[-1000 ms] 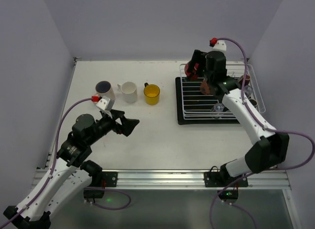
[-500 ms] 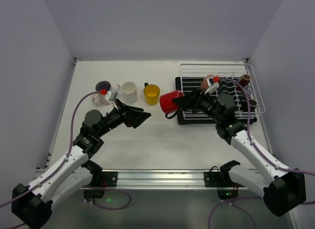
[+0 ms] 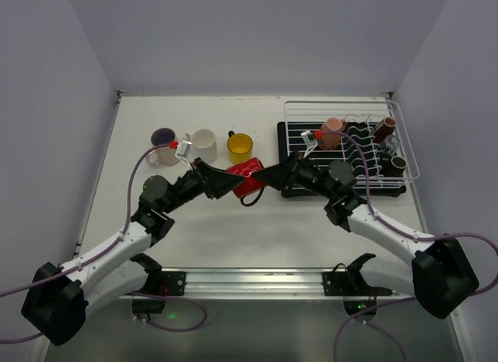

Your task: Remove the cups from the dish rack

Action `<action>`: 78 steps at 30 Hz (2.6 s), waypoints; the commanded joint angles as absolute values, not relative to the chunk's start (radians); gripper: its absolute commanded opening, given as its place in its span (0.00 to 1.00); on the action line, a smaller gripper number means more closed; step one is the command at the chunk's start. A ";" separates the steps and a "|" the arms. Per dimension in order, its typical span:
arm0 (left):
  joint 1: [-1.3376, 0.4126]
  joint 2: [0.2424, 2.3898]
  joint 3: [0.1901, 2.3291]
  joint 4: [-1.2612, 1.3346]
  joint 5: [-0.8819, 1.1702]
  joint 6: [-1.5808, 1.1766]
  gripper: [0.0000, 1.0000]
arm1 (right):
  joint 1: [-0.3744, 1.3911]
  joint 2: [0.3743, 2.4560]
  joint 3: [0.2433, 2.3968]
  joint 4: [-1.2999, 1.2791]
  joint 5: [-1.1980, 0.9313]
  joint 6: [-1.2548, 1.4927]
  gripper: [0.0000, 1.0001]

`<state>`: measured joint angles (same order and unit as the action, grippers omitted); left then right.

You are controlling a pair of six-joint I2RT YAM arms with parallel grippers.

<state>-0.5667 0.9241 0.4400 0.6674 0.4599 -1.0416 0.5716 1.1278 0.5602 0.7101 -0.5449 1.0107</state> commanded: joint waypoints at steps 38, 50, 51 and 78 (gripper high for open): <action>-0.474 1.095 0.925 -0.542 -0.192 -0.354 0.00 | 0.482 0.894 0.664 0.206 -0.321 0.684 0.99; -0.362 1.405 1.006 -0.523 -0.333 -0.291 0.00 | 0.482 0.793 0.600 0.117 -0.276 0.617 0.99; -0.356 1.419 1.008 -0.525 -0.347 -0.288 0.00 | 0.482 0.781 0.591 0.114 -0.275 0.615 0.99; -0.279 1.224 1.048 -0.463 -0.224 -0.265 0.82 | 0.480 0.813 0.776 -0.208 0.219 0.413 0.99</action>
<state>-0.2871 1.3376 0.9813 -0.5358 -0.2741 -0.2684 0.4839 0.7761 0.6643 -0.1246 0.0044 0.5030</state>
